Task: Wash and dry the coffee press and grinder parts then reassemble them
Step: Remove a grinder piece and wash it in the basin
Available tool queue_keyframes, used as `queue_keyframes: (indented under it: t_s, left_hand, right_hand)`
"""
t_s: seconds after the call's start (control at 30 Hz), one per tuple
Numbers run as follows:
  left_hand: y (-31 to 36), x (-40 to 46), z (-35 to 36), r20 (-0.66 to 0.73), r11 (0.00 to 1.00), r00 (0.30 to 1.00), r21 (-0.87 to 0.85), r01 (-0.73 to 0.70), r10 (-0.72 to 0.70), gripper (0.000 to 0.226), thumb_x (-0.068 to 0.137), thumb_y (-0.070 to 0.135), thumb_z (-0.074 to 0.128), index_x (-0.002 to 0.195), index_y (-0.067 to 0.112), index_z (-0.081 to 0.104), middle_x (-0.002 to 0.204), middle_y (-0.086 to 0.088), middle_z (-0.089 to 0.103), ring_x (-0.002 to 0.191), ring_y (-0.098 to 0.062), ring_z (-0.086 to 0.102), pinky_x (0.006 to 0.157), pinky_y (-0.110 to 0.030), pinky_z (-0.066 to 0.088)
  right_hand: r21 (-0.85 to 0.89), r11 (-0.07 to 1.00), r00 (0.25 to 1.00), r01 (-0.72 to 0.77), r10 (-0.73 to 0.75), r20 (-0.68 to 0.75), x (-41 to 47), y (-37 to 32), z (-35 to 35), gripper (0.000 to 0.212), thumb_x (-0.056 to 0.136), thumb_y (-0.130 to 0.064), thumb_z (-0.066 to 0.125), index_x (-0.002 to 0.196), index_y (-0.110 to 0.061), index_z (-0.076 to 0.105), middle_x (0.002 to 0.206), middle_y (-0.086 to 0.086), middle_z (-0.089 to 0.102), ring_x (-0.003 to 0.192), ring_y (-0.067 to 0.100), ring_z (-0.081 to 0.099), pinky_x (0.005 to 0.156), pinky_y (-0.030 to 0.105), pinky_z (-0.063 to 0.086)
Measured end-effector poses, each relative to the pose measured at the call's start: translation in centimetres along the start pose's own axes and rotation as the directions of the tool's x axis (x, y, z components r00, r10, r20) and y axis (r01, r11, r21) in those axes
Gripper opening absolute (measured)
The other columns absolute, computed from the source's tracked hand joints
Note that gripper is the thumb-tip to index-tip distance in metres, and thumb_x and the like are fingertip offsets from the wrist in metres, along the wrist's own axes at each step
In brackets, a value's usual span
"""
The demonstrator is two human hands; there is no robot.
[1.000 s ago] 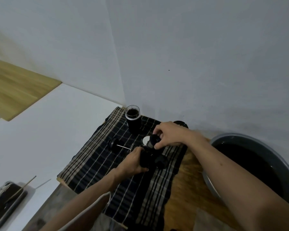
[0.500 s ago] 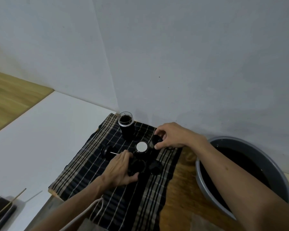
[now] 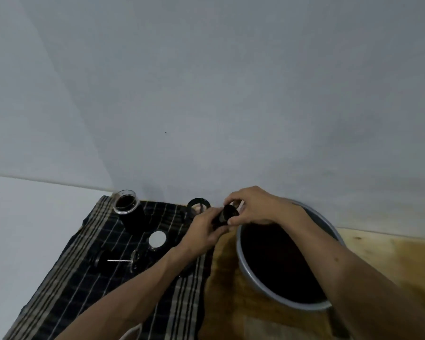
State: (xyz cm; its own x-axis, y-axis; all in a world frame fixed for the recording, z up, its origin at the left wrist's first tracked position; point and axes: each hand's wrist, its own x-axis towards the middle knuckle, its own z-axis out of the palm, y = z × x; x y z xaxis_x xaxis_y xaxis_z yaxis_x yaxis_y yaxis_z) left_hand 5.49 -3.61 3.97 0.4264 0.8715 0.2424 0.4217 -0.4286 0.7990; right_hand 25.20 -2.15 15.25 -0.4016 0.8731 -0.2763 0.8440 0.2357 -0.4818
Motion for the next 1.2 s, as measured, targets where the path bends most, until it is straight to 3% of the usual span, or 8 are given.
queue_keyframes:
  t_s: [0.13, 0.23, 0.4, 0.57, 0.8, 0.9, 0.97, 1.2]
  left_hand:
    - [1.5, 1.6, 2.8, 0.075, 0.998, 0.997, -0.05, -0.031, 0.035, 0.048, 0.087, 0.021, 0.081, 0.131, 0.012, 0.066, 0.115, 0.0, 0.073, 0.105, -0.012, 0.067, 0.089, -0.023, 0.053]
    - [2.8, 2.6, 4.8, 0.088, 0.999, 0.996, -0.04, 0.0, 0.003, 0.045, 0.086, 0.038, 0.08, 0.125, 0.018, 0.069, 0.105, 0.002, 0.072, 0.095, -0.012, 0.066, 0.081, -0.028, 0.053]
    - [4.0, 3.5, 6.4, 0.153, 0.995, 0.988, -0.097, 0.029, -0.014, 0.037, 0.088, 0.027, 0.08, 0.122, 0.015, 0.07, 0.098, 0.02, 0.067, 0.09, 0.018, 0.061, 0.072, -0.004, 0.043]
    - [4.3, 4.2, 6.2, 0.269, 0.98, 0.963, -0.187, 0.063, -0.01, 0.039, 0.09, 0.03, 0.078, 0.127, 0.02, 0.07, 0.116, 0.011, 0.075, 0.11, 0.0, 0.068, 0.09, -0.028, 0.058]
    - [3.6, 4.5, 7.8, 0.278, 0.975, 0.96, -0.195, 0.102, -0.044, 0.043, 0.088, 0.033, 0.08, 0.128, 0.022, 0.07, 0.12, 0.012, 0.073, 0.113, 0.0, 0.065, 0.093, -0.025, 0.055]
    - [3.5, 4.8, 9.2, 0.195, 0.996, 0.98, -0.076, 0.053, -0.038, 0.041, 0.086, 0.037, 0.081, 0.123, 0.022, 0.07, 0.112, 0.01, 0.069, 0.102, -0.002, 0.061, 0.089, -0.02, 0.05]
    - [3.6, 4.9, 10.0, 0.152, 1.0, 0.988, 0.013, 0.002, -0.004, 0.043, 0.085, 0.034, 0.082, 0.122, 0.016, 0.07, 0.108, 0.003, 0.065, 0.096, -0.004, 0.054, 0.081, -0.007, 0.041]
    - [3.6, 5.3, 10.7, 0.084, 0.999, 0.996, 0.04, -0.032, 0.028, 0.054, 0.086, 0.03, 0.082, 0.132, 0.006, 0.067, 0.123, -0.008, 0.07, 0.109, -0.012, 0.06, 0.089, 0.006, 0.029]
  right_hand:
    - [0.033, 0.995, 0.991, -0.091, 0.093, -0.092, -2.9, 2.8, -0.8, 0.031, 0.081, -0.025, 0.074, 0.111, -0.031, 0.077, 0.088, -0.013, 0.071, 0.08, 0.005, 0.067, 0.082, 0.032, 0.058]
    - [0.027, 0.987, 0.985, -0.157, 0.159, -0.072, -4.2, 3.9, -1.3, 0.044, 0.072, -0.048, 0.08, 0.114, -0.036, 0.073, 0.098, -0.014, 0.07, 0.09, 0.005, 0.066, 0.083, 0.029, 0.055]
    - [0.019, 0.99, 0.984, -0.137, 0.138, -0.109, -5.4, 5.7, -0.9, 0.049, 0.072, -0.038, 0.087, 0.118, -0.033, 0.072, 0.099, -0.012, 0.068, 0.094, 0.009, 0.065, 0.087, 0.032, 0.056]
    - [0.014, 0.992, 0.988, -0.122, 0.123, -0.098, -6.0, 7.0, -1.2, 0.046, 0.075, -0.044, 0.08, 0.116, -0.025, 0.075, 0.097, 0.0, 0.077, 0.086, 0.014, 0.071, 0.084, 0.041, 0.058]
    - [0.177, 0.963, 0.973, -0.204, 0.22, -0.073, -6.2, 9.5, -0.9, 0.06, 0.074, -0.044, 0.087, 0.131, -0.036, 0.07, 0.11, -0.009, 0.075, 0.094, 0.002, 0.069, 0.094, 0.029, 0.056]
    - [0.427, 0.872, 0.95, -0.241, 0.303, -0.082, -6.2, 10.0, 0.1, 0.047, 0.08, -0.03, 0.086, 0.125, -0.028, 0.072, 0.113, 0.0, 0.069, 0.092, 0.006, 0.07, 0.083, 0.026, 0.062]
    - [0.544, 0.8, 0.927, -0.254, 0.361, -0.099, -6.0, 10.0, 0.7, 0.036, 0.083, -0.03, 0.086, 0.115, -0.021, 0.073, 0.106, 0.005, 0.067, 0.096, 0.016, 0.072, 0.076, 0.029, 0.065]
    - [0.74, 0.619, 0.881, -0.262, 0.467, -0.079, -5.6, 11.5, 1.4, 0.018, 0.08, -0.017, 0.085, 0.097, -0.021, 0.08, 0.098, 0.008, 0.076, 0.099, 0.019, 0.072, 0.08, 0.04, 0.065]
